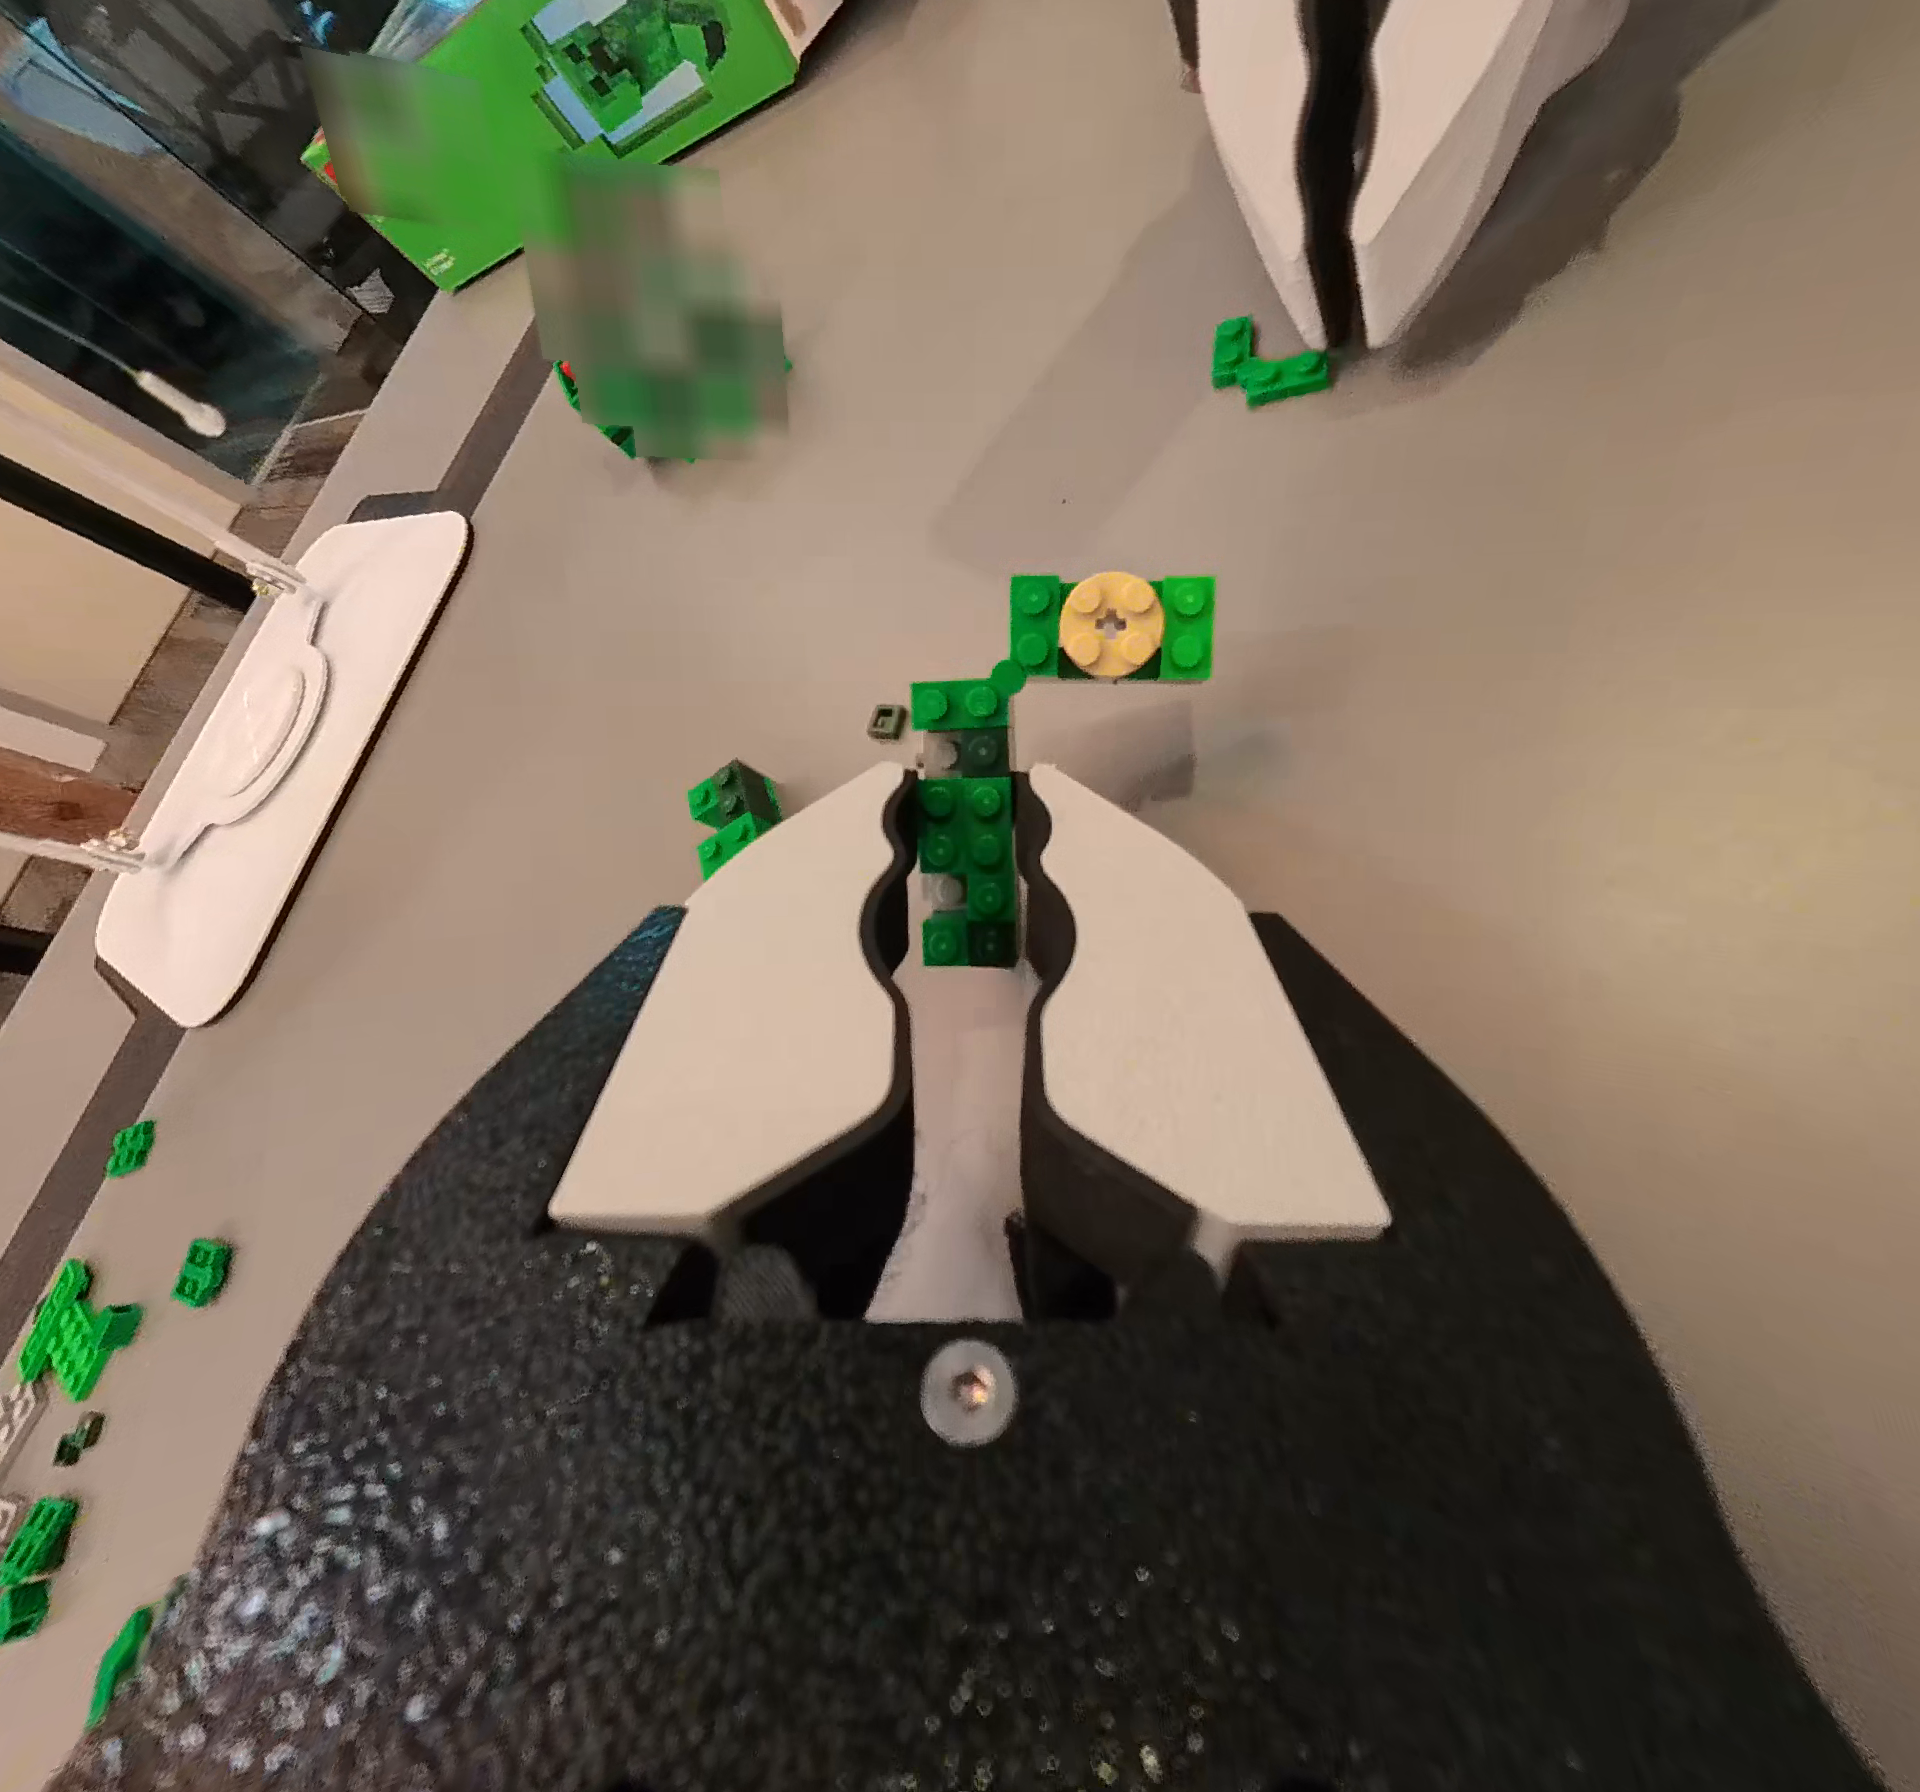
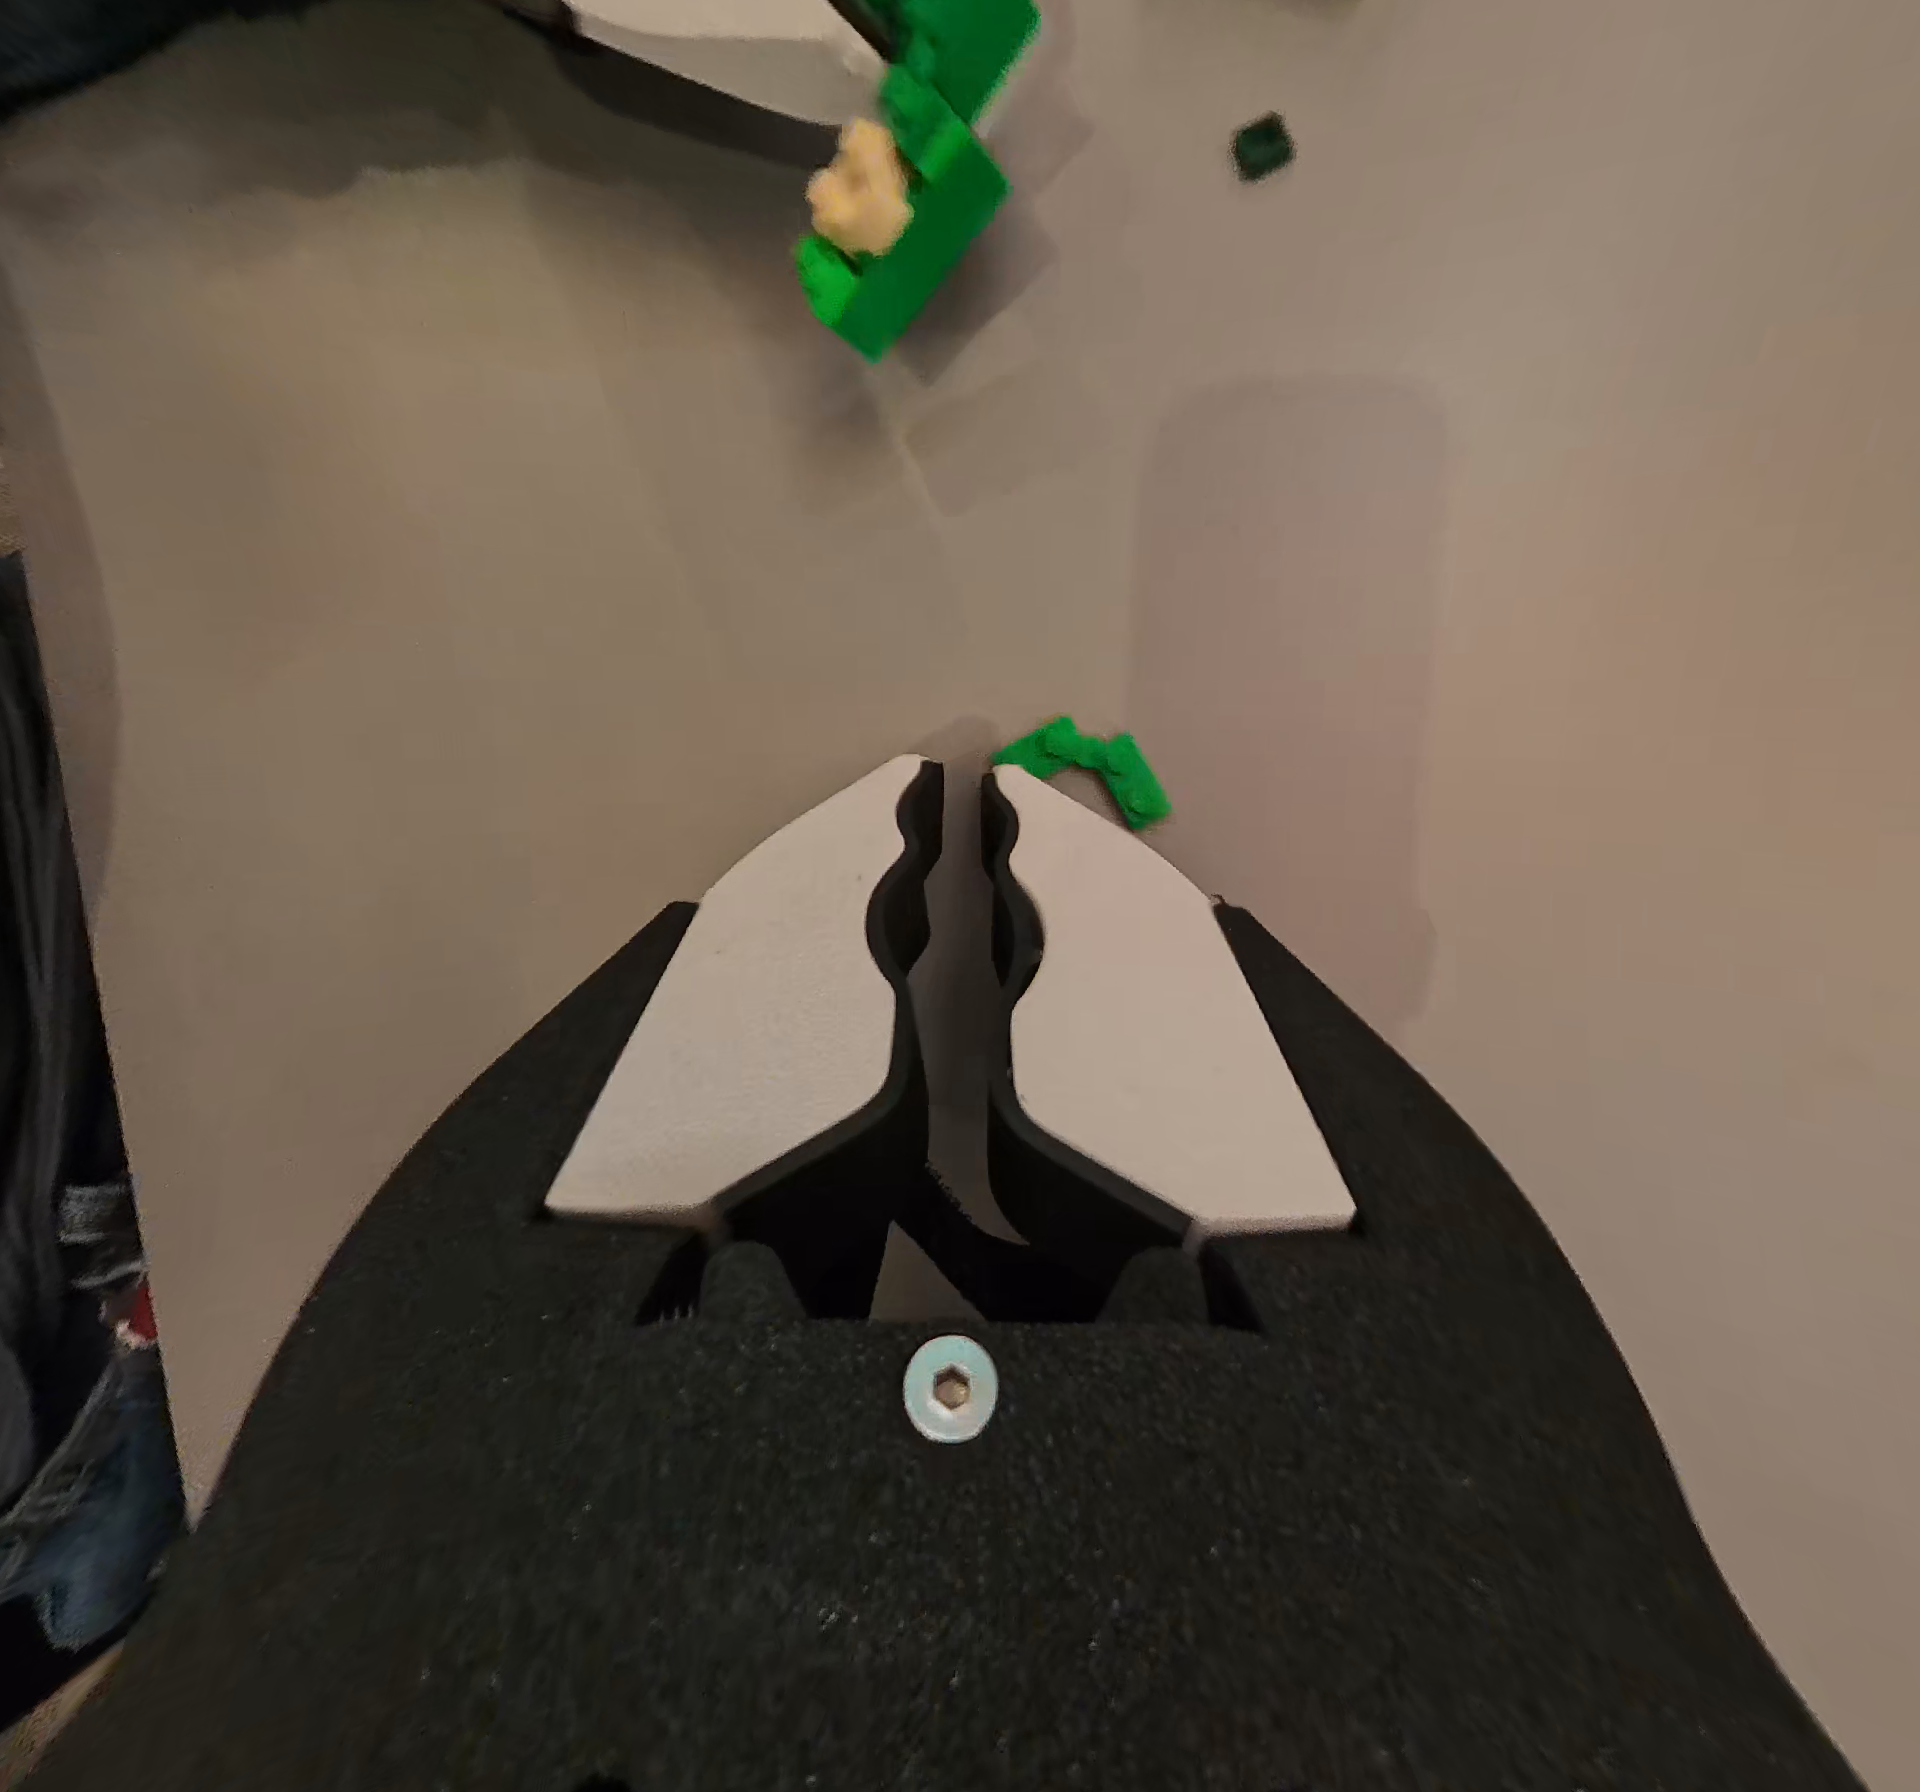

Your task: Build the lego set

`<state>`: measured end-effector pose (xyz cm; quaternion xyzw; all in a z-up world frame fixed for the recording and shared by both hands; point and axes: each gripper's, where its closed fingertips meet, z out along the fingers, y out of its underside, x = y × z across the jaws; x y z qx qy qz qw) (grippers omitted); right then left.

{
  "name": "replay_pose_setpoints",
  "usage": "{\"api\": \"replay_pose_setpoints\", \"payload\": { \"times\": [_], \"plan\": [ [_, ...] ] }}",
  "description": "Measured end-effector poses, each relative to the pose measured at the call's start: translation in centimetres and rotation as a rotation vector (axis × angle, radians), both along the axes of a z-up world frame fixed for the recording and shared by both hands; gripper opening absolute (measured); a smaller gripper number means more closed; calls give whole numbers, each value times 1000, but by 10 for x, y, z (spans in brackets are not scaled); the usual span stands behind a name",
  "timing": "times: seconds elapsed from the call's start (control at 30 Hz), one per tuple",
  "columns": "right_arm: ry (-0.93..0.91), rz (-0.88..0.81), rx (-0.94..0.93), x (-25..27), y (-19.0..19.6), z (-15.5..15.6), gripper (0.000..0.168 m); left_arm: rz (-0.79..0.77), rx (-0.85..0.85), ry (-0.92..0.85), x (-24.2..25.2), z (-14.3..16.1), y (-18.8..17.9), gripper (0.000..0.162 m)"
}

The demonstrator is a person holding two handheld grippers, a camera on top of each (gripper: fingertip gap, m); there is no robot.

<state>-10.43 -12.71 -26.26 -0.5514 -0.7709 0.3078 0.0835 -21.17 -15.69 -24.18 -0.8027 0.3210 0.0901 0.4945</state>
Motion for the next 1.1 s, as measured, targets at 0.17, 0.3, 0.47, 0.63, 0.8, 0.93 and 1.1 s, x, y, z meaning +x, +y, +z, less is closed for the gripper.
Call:
{"api": "replay_pose_setpoints", "payload": {
  "times": [0.17, 0.3, 0.47, 0.63, 0.8, 0.93, 1.1],
  "plan": [
    [106, 50, 165, -7, 15, 12, 7, -15, -14, 23, 2, -4, 0, 17],
    [119, 97, 261, -9, 29, 11, 17, -35, -16, 30, 6, -4, -1, 17],
    [85, 132, 295, -12, 34, 0, 11, -46, -25, 33, 8, -5, -2, 17],
    [57, 131, 277, -13, 31, -5, 9, -34, -26, 20, 6, -4, -1, 17],
    [84, 62, 288, -14, 26, -3, 8, -6, -26, 10, 2, -3, 0, 17],
    [188, -44, 293, -25, 17, 12, 8, 49, -24, -11, -6, -2, 2, 17],
    [375, -236, 368, -49, 6, 47, 8, 142, 2, -101, -17, 6, 5, 17]
  ]
}}
